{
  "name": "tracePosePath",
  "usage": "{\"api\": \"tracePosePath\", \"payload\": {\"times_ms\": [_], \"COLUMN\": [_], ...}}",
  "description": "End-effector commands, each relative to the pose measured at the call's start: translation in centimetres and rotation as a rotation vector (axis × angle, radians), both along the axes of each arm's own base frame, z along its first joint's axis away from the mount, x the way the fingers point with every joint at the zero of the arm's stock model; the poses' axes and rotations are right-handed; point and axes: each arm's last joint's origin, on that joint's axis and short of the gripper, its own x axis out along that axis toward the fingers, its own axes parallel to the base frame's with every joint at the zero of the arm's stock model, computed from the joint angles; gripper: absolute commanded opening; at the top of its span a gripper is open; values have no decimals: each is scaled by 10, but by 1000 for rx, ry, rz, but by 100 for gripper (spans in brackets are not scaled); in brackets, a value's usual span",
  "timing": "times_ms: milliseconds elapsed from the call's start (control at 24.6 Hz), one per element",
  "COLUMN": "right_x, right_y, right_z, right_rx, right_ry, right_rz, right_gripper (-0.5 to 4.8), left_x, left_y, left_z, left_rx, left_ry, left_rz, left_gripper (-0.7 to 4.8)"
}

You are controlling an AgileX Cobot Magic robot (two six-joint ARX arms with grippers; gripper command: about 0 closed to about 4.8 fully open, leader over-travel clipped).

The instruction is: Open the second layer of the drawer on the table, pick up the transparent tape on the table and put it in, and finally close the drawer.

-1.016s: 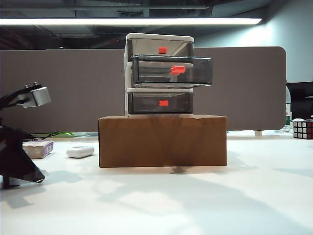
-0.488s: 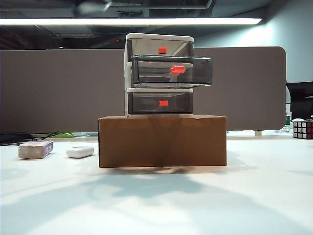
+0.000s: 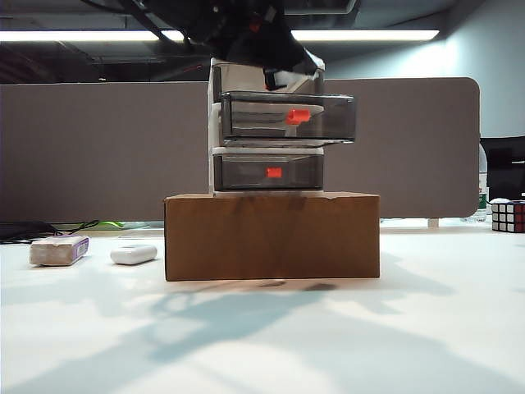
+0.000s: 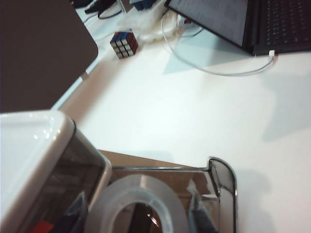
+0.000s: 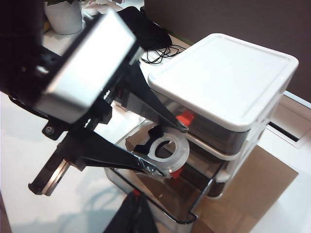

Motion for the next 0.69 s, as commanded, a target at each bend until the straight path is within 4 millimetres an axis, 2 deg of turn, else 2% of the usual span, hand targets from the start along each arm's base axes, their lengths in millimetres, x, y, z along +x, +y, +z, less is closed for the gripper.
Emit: {"api": "tracePosePath", "payload": {"times_ms": [41,122,163,447,488,569,691], "right_x": [-3,-4,-4,-4,-4,-4,-4], "right_y": [-2,-2,-2,-2,-2,-2,-2], "right_z": [4,4,4,4,4,4,4], "right_rx": [5,5,6,6,6,6,6], "right_ry": [-26,-27,-27,-27,-27,-27,-27], "right_rz": [-18,-18,-18,-18,-18,-18,-18], "right_gripper": [-5,-5,-5,-5,-5,-5,-5], "left_x": [1,1,1,1,1,1,1], "left_y": [0,0,0,0,0,0,0], "left_z": [0,0,0,0,0,-1,-1], "left_rx": [-15,-16,-16,-21,-22,-21,-18], "left_ry": [31,29,30,39,40,41,49], "left_rz": [12,12,12,15,12,13,12], "left_gripper": [122,184,239,250,303,355,355]}}
